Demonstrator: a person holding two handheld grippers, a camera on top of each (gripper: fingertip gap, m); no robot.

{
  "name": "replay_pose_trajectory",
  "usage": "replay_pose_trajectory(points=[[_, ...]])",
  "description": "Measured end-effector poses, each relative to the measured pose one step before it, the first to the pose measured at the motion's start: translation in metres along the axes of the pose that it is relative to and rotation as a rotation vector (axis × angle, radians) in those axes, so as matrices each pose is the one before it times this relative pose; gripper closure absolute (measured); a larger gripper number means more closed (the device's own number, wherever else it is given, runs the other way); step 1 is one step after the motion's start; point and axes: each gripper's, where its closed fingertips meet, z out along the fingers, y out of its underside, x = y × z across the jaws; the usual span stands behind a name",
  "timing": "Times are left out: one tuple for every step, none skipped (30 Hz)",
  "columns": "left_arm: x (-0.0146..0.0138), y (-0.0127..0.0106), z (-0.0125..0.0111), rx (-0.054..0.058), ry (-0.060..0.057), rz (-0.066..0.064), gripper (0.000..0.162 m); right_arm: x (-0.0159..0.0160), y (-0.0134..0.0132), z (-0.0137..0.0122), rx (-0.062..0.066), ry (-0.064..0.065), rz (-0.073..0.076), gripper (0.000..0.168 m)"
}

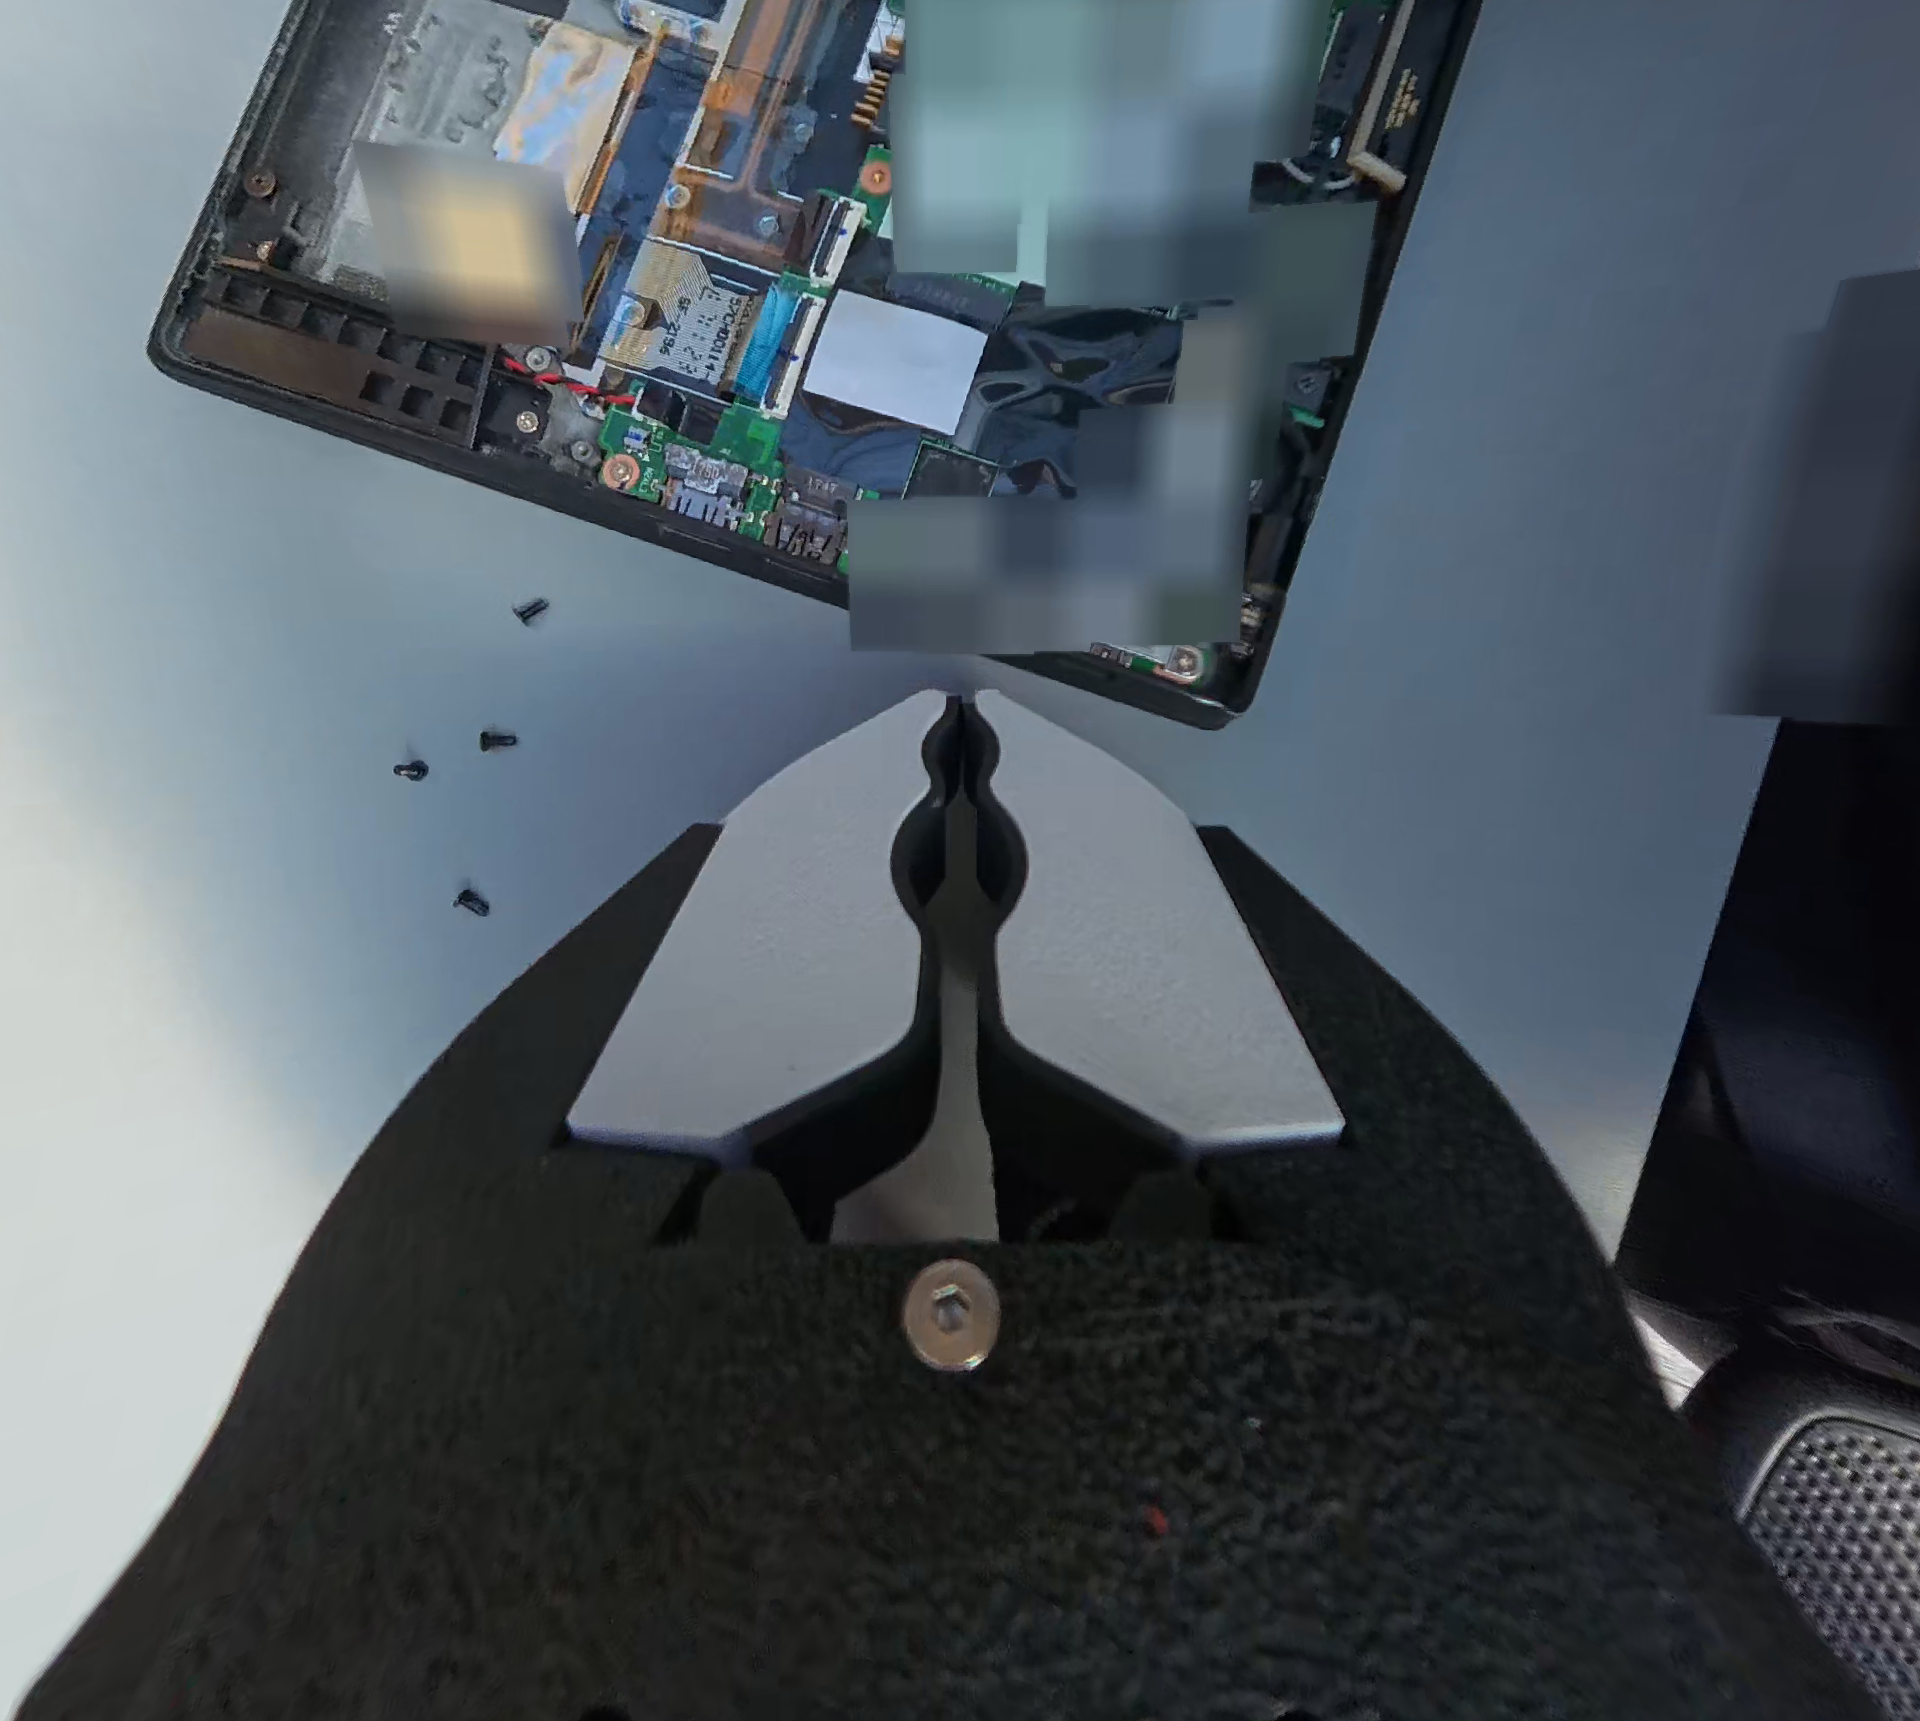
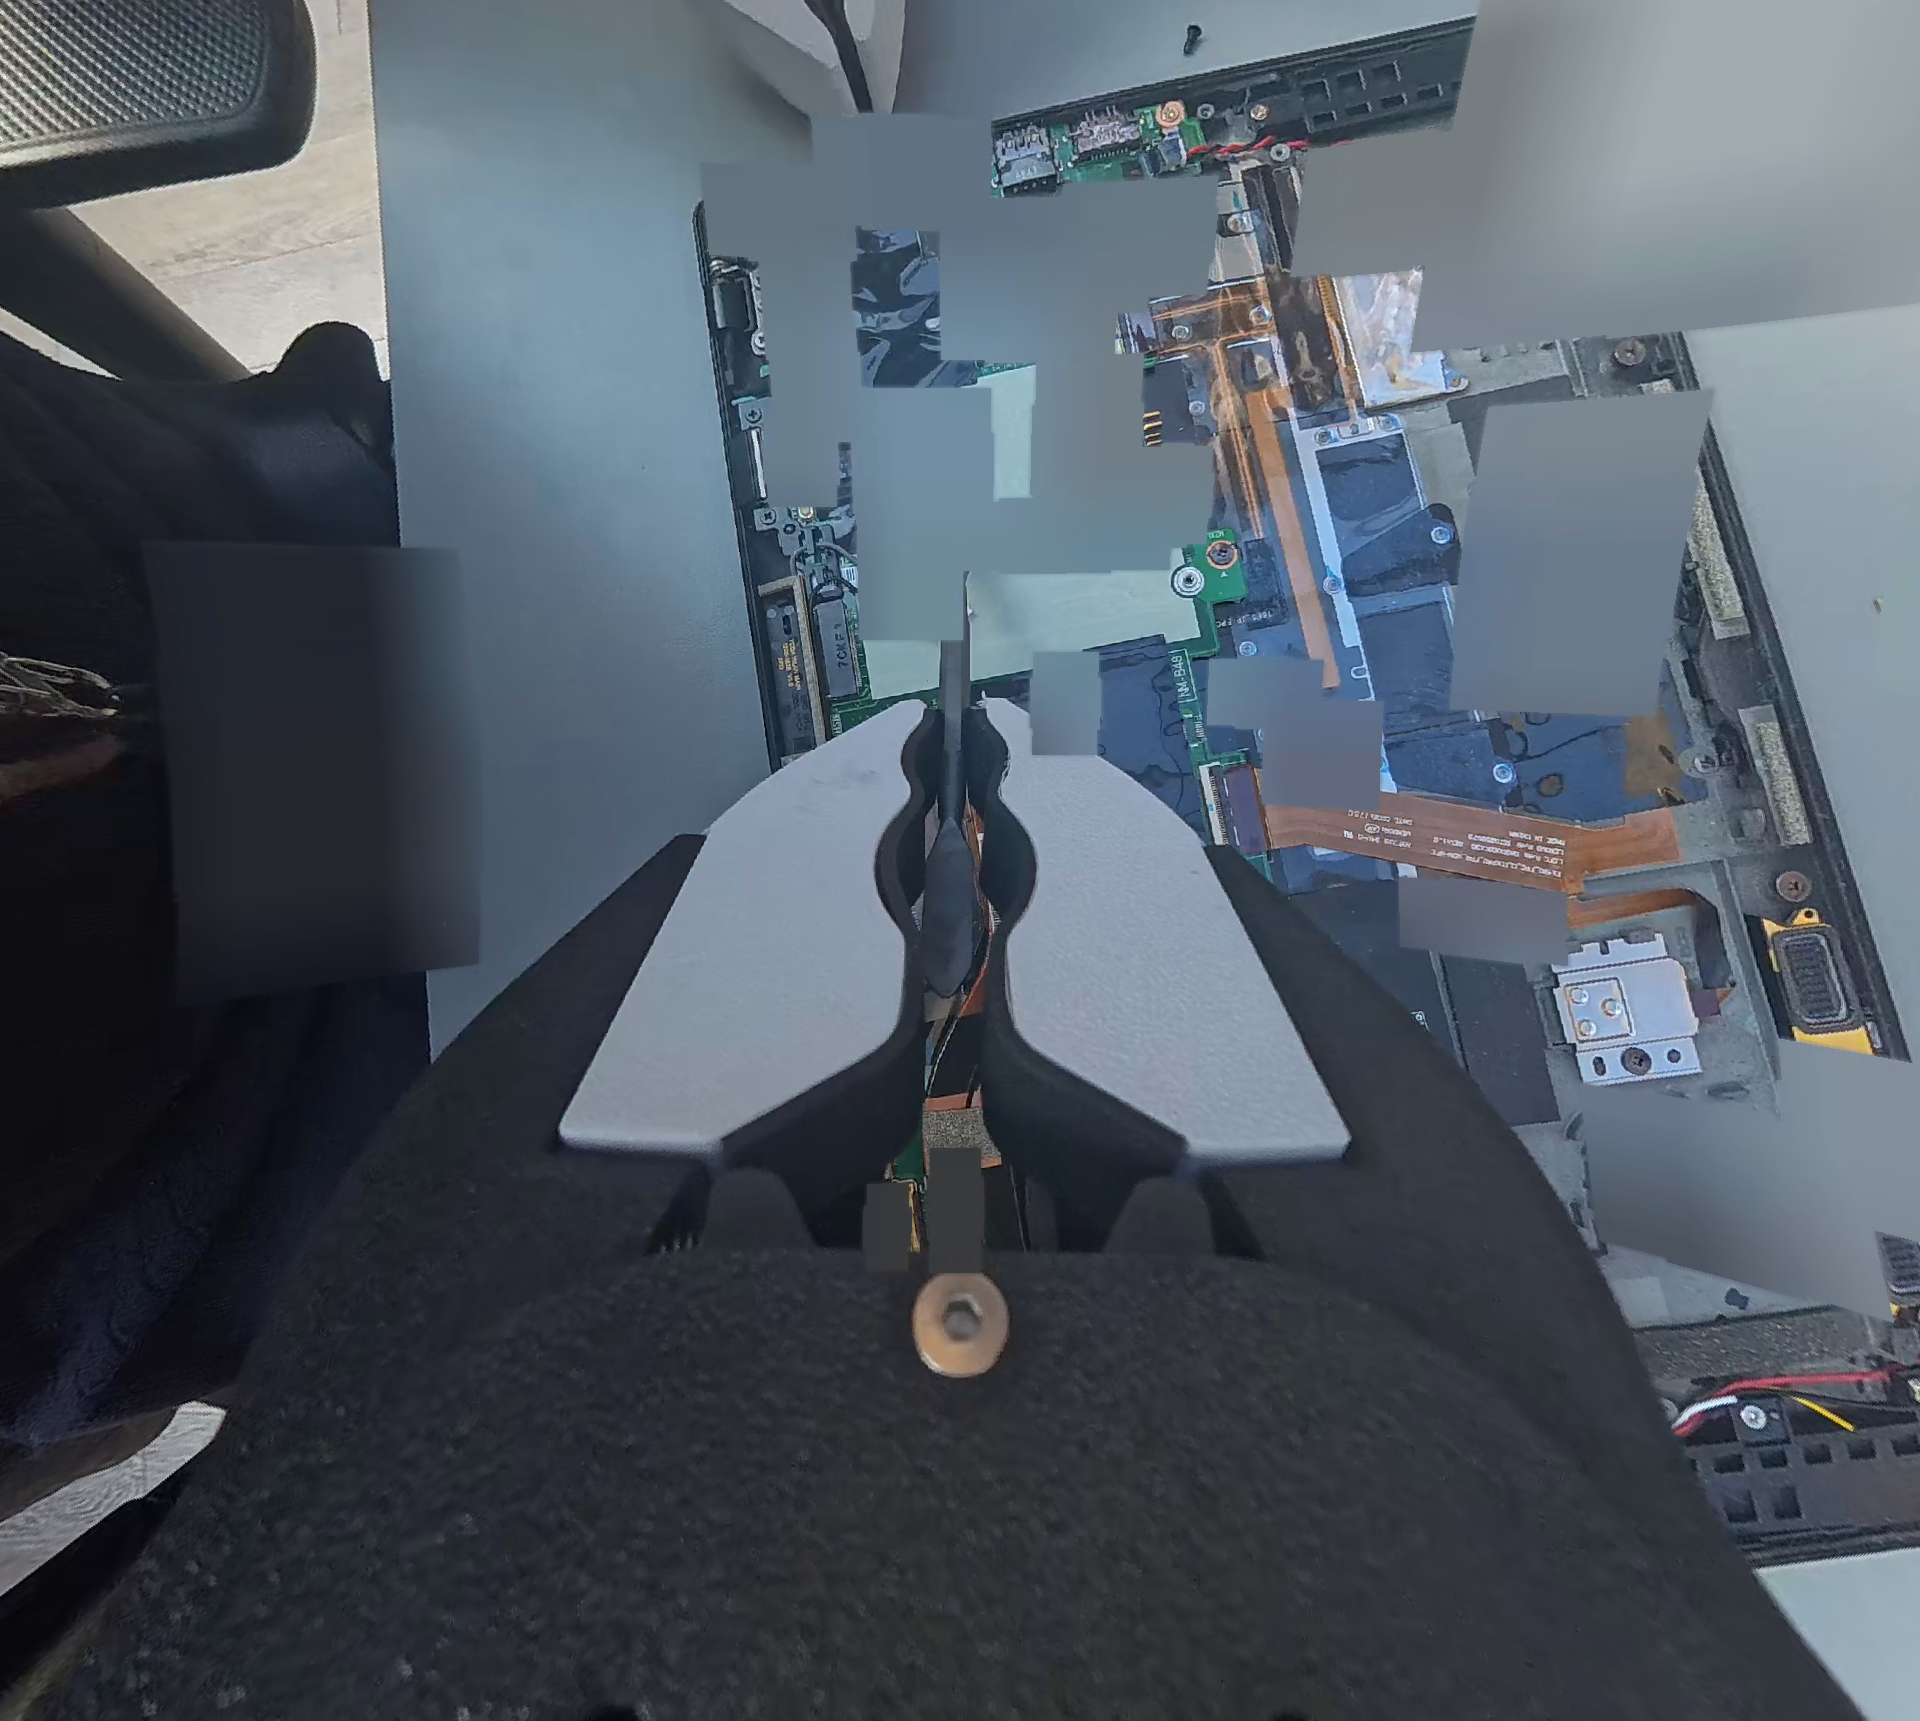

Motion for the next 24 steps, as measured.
replay_pose_trajectory(points=[[-0.00012,0.00002,0.00177,-0.0119,-0.0037,0.0194,0.162,0.00001,-0.00016,-0.00001,-0.0003,-0.0009,0.0001,0.164],[0.00106,-0.00007,0.00150,-0.0108,0.0060,0.0200,0.162,-0.00004,-0.00012,-0.00001,-0.0003,-0.0005,-0.0014,0.164],[0.00113,-0.00112,0.00107,-0.0022,0.0081,0.0123,0.162,0.00001,0.00005,0.00006,-0.0019,0.0005,-0.0024,0.164],[0.00138,-0.00233,0.00073,0.0079,0.0111,0.0080,0.162,-0.00002,-0.00005,-0.00003,-0.0005,0.0002,-0.0036,0.164],[0.00112,-0.00189,0.00049,0.0060,0.0101,0.0048,0.162,0.00010,-0.00002,0.00005,-0.0001,0.0004,-0.0035,0.164],[-0.00048,-0.00041,0.00032,-0.0014,-0.0016,0.0093,0.162,0.00004,-0.00008,0.00001,0.0009,-0.0013,-0.0002,0.164],[-0.00109,-0.00002,0.00018,-0.0027,-0.0063,0.0084,0.162,-0.00002,-0.00004,0.00014,0.0008,-0.0005,-0.0005,0.164],[-0.00044,0.00000,0.00026,-0.0015,-0.0017,0.0080,0.162,0.00017,0.00012,0.00003,0.0001,0.0007,-0.0013,0.164],[-0.00008,0.00004,0.00021,0.0012,0.0023,0.0025,0.162,-0.00016,-0.00004,-0.00009,-0.0001,-0.0012,-0.0001,0.164],[-0.00013,0.00012,0.00035,0.0040,0.0025,-0.0008,0.162,-0.00024,0.00005,0.00015,-0.0009,-0.0009,-0.0017,0.164],[-0.00008,0.00012,0.00025,0.0074,0.0021,-0.0016,0.162,-0.00023,0.00010,0.00007,-0.0009,-0.0016,0.0009,0.164],[0.00003,0.00019,0.00020,0.0081,0.0046,-0.0083,0.162,0.00007,0.00012,0.00004,-0.0018,-0.0015,0.0018,0.164],[0.00010,-0.00002,0.00011,0.0075,0.0051,-0.0098,0.162,0.00015,-0.00060,-0.00004,0.0025,-0.0010,0.0018,0.164],[0.00005,-0.00003,0.00012,0.0058,0.0020,-0.0041,0.162,0.00009,-0.00034,-0.00007,0.0006,-0.0022,0.0024,0.164],[0.00004,0.00002,-0.00001,0.0037,-0.0009,0.0003,0.162,0.00027,-0.00029,-0.00003,0.0005,0.0012,-0.0027,0.164],[0.00001,-0.00014,0.00004,0.0017,-0.0015,0.0012,0.162,-0.00002,-0.00093,-0.00005,0.0064,-0.0018,0.0026,0.164],[0.00001,-0.00003,0.00007,0.0017,-0.0017,0.0040,0.162,0.00014,-0.00074,-0.00008,0.0064,-0.0044,0.0083,0.164],[-0.00003,-0.00005,-0.00003,0.0021,-0.0002,0.0004,0.162,0.00008,0.00016,0.00020,0.0026,-0.0020,0.0031,0.164],[-0.00001,0.00001,0.00017,0.0028,0.0006,-0.0024,0.162,-0.00003,0.00057,0.00011,0.0012,-0.0005,0.0010,0.164],[0.00012,0.00009,0.00008,0.0033,0.0011,-0.0021,0.162,0.00017,0.00019,0.00016,0.0034,0.0004,0.0041,0.164],[0.00000,0.00033,0.00030,0.0020,0.0007,0.0009,0.162,0.00011,0.00043,0.00014,0.0016,-0.0007,0.0049,0.164],[0.00029,0.00094,0.00075,-0.0033,0.0005,0.0021,0.162,-0.00009,0.00043,0.00001,0.0021,-0.0011,0.0046,0.164],[0.00011,-0.00001,0.00018,0.0023,0.0002,-0.0019,0.162,-0.00015,0.00067,0.00005,0.0014,0.0007,0.0015,0.164],[-0.00002,0.00003,-0.00006,0.0012,-0.0007,-0.0058,0.162,-0.00020,0.00056,-0.00017,0.0029,0.0012,0.0016,0.164]])
